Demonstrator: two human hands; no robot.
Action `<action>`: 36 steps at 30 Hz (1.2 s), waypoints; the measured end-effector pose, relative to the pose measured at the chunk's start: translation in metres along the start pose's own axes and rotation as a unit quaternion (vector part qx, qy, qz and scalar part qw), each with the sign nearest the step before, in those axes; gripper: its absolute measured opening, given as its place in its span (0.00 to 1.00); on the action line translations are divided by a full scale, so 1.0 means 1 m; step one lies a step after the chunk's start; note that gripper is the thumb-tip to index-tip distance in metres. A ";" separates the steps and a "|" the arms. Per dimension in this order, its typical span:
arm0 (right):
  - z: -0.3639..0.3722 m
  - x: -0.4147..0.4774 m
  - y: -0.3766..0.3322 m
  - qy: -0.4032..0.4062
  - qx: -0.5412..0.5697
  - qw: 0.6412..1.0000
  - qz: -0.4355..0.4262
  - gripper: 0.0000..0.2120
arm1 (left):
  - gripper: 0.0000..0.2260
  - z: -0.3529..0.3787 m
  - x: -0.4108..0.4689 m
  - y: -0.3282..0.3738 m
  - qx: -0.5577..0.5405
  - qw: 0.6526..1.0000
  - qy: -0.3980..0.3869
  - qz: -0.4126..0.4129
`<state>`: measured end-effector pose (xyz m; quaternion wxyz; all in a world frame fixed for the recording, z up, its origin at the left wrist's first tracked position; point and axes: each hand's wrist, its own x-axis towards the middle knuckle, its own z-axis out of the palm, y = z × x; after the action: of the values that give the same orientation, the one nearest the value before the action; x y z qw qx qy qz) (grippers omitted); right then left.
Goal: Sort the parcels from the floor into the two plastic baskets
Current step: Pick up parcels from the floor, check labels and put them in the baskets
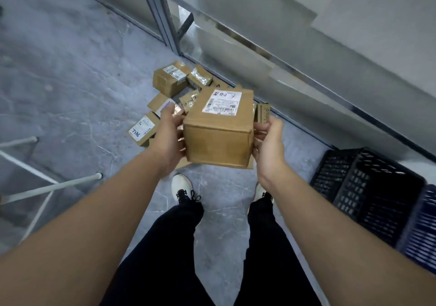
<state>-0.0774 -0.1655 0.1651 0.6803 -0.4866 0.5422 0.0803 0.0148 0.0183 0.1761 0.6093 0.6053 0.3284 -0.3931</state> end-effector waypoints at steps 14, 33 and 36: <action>-0.008 -0.204 -0.135 -0.007 0.013 0.987 -0.163 0.24 | 0.23 0.000 -0.204 0.112 0.040 0.989 -0.089 0.111; -0.136 -0.449 -0.283 -0.093 0.024 0.893 -0.439 0.32 | 0.17 0.103 -0.520 0.149 0.021 0.869 -0.131 0.477; -0.145 -0.476 -0.293 -0.092 0.046 0.878 -0.468 0.29 | 0.18 0.105 -0.552 0.152 0.033 0.848 -0.138 0.511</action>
<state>-0.1766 -0.2257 0.7309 0.7069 -0.6422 0.1898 -0.2279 -0.1226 -0.0477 0.7381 0.7425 0.6472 -0.1282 -0.1160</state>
